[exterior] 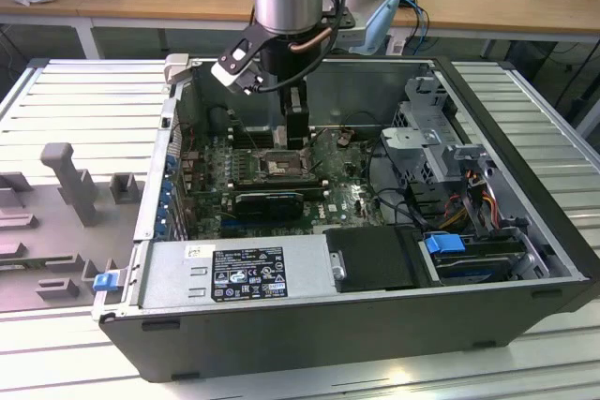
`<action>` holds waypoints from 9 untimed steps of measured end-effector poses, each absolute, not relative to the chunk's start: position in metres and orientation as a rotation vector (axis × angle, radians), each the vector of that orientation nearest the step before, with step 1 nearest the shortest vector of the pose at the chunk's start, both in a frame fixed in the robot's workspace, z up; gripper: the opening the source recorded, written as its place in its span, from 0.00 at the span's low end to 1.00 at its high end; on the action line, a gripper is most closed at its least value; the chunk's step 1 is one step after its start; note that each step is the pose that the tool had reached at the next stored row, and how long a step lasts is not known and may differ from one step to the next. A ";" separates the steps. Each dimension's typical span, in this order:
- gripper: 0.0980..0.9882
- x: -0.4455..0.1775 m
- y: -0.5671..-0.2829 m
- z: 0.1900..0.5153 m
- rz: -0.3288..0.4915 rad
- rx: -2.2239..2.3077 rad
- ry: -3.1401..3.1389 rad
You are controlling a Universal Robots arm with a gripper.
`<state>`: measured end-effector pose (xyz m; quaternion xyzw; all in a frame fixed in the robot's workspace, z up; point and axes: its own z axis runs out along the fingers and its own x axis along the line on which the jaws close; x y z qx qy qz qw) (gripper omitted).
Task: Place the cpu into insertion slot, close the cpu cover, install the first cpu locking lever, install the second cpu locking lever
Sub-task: 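Place the cpu into insertion slot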
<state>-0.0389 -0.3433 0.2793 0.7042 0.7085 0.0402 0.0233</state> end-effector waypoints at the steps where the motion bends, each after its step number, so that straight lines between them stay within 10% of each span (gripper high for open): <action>1: 0.48 -0.039 -0.343 0.279 0.124 2.180 2.193; 9: 0.48 -0.041 -0.342 0.268 0.124 2.180 2.193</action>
